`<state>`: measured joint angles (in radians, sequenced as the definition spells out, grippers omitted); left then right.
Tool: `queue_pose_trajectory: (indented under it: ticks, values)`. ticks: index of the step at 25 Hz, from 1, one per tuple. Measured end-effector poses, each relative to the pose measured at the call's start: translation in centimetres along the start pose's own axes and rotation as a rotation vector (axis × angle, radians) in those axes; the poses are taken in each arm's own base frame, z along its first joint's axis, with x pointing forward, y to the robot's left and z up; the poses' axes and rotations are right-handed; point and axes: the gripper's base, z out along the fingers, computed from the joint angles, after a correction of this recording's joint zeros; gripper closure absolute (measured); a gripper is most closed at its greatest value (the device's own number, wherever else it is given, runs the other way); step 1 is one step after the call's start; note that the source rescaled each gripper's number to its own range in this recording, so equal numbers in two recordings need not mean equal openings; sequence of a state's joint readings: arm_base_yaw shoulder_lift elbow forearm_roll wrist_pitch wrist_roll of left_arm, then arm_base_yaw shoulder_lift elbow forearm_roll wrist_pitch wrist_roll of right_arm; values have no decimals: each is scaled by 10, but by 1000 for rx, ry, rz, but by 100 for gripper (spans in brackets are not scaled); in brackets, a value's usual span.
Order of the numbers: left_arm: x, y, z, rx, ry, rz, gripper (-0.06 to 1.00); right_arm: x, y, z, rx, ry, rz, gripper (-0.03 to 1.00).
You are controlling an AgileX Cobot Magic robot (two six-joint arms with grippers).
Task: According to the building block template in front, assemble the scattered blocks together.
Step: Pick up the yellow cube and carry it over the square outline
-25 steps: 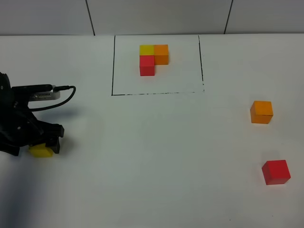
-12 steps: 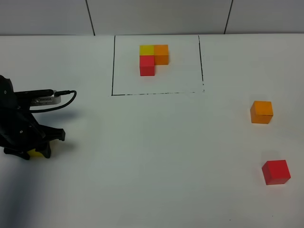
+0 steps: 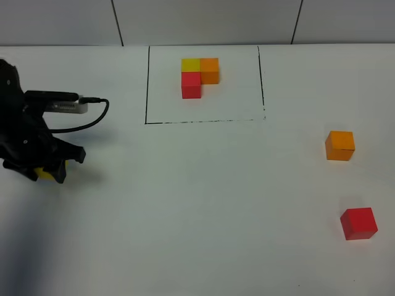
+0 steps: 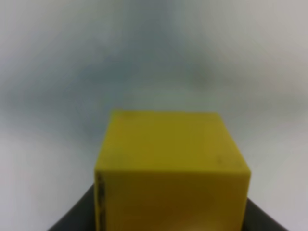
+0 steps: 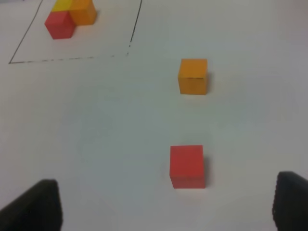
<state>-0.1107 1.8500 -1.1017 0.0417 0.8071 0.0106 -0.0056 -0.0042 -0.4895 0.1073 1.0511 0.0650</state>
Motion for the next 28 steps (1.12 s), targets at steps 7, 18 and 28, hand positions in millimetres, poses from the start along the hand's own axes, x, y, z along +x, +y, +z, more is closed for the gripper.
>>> queue_pose_trajectory:
  ticks: [7,18,28]
  values:
    - [-27,-54,-33,-130,-121,588,94,0,0,0,0,0,-1,18]
    - [-89,-157,-23,-158,-40,1145,94,0,0,0,0,0,-1,18]
    - [-107,-227,11,-152,14,1380,94,0,0,0,0,0,0,18]
